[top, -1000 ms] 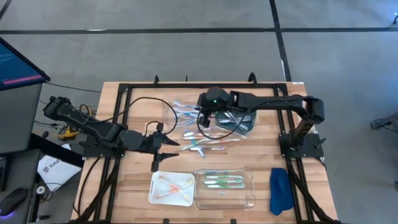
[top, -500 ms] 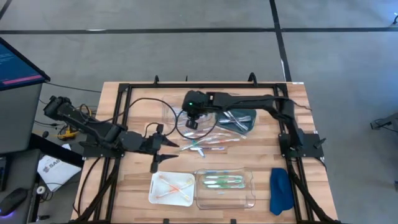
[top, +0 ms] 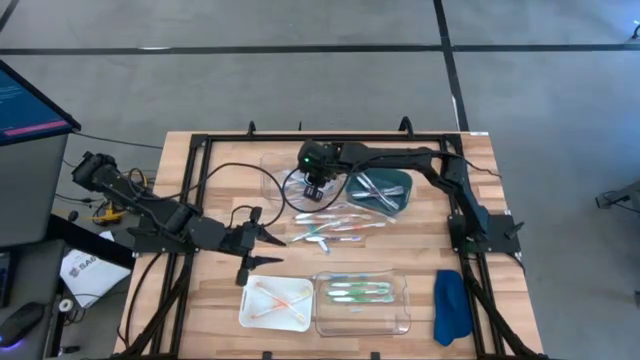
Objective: Pick & Place Toothbrushes
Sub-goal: Put the blue toothbrush into the top transparent bin, then put the green toothbrush into the bottom transparent bin
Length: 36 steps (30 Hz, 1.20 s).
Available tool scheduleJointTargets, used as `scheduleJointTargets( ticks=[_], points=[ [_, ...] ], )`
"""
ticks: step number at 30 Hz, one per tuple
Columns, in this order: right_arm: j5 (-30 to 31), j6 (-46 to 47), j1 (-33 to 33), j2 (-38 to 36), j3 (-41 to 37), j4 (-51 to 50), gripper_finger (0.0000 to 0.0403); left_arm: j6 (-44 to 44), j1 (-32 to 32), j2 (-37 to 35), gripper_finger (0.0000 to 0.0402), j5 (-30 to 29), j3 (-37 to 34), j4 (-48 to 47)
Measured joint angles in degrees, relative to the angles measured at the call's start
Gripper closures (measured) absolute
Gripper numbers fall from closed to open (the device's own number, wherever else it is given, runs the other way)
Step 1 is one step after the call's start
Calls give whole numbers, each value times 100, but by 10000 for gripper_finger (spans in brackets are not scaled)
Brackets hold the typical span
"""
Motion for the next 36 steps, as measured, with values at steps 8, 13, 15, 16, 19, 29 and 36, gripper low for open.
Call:
scheduleJointTargets(
  ticks=[8,13,15,16,19,29,36],
  points=[
    [-208,22,-27,0,-1,-161,366,-1,0,0,241,0,0,40],
    [-212,153,-28,10,-3,-250,342,0,0,0,245,0,0,50],
    [-212,153,-28,69,-3,-187,329,0,0,0,245,0,0,50],
    [-212,152,-28,88,-8,-220,321,16,2,0,244,0,0,48],
    [-212,135,-28,84,-9,-206,298,27,4,0,245,0,0,48],
    [-210,-220,13,28,482,-599,227,42,4,0,247,1,0,17],
    [-212,-259,380,10,1068,-1028,217,141,20,0,247,0,0,7]
  ],
)
